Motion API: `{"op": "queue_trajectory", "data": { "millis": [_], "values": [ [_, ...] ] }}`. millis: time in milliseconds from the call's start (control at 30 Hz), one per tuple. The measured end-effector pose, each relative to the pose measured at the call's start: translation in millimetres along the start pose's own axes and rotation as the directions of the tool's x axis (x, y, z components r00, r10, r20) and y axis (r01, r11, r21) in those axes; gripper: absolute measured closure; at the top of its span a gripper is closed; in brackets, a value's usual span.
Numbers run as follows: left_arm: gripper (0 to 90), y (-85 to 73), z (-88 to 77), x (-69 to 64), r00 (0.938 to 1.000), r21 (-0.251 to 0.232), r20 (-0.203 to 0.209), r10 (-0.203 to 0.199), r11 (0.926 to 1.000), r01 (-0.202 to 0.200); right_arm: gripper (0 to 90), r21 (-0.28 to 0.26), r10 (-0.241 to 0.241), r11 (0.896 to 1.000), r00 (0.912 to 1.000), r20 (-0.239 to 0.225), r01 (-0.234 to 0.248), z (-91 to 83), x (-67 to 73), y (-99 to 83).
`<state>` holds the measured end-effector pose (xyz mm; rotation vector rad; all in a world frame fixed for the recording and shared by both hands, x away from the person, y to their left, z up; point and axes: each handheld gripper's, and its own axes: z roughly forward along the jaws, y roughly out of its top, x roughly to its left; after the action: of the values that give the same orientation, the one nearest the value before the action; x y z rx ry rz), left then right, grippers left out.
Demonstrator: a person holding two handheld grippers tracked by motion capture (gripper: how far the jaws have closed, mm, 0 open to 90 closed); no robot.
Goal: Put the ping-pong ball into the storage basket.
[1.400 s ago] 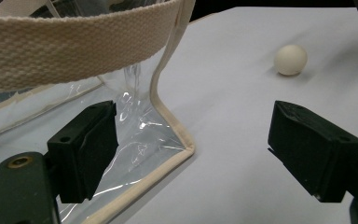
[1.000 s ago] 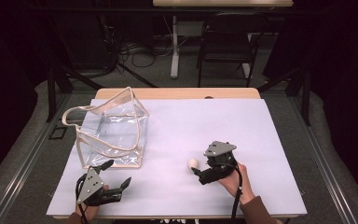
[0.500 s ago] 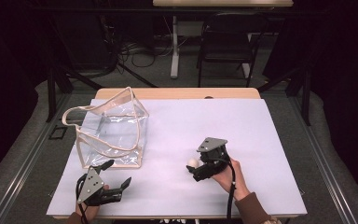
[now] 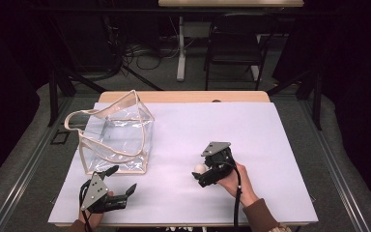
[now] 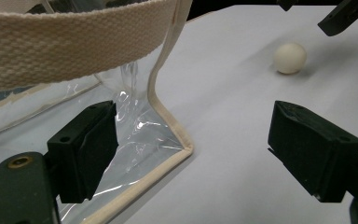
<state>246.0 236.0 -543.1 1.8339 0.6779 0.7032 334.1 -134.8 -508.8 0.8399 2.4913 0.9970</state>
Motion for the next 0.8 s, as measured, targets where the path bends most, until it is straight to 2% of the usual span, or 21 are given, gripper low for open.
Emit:
{"op": "queue_trajectory", "data": {
  "millis": [167,433,567,633,733,800],
  "values": [
    [15.8,-0.1,0.5,0.6,1.0000,0.003,0.002,0.004,1.0000,-0.004,0.0,-0.007,0.011,1.000,0.9998,-0.017,-0.011,2.6,-1.6,-1.8],
    [15.8,0.1,0.4,0.0,1.0000,-0.002,0.002,-0.001,1.0000,0.001,2.6,0.011,0.028,1.000,0.9994,-0.023,-0.027,11.3,-3.1,-6.6],
    [15.8,0.0,0.5,0.0,1.0000,-0.002,0.002,-0.001,1.0000,0.001,7.8,0.016,0.035,0.999,0.9989,-0.031,-0.034,15.7,-2.6,-8.8],
    [15.8,0.0,0.8,-0.2,1.0000,0.000,0.003,0.001,1.0000,-0.001,14.5,0.029,0.029,0.999,0.9992,-0.027,-0.028,18.4,-1.6,-9.6],
    [15.8,0.1,0.5,-0.2,1.0000,-0.001,0.003,0.004,1.0000,-0.004,16.8,0.039,0.033,0.999,0.9991,-0.028,-0.032,21.7,-1.6,-11.2],
    [15.8,0.0,0.4,0.0,1.0000,-0.002,0.004,0.002,1.0000,-0.002,22.5,0.044,0.032,0.999,0.9992,-0.024,-0.030,23.7,-1.8,-12.4]
  ]
}}
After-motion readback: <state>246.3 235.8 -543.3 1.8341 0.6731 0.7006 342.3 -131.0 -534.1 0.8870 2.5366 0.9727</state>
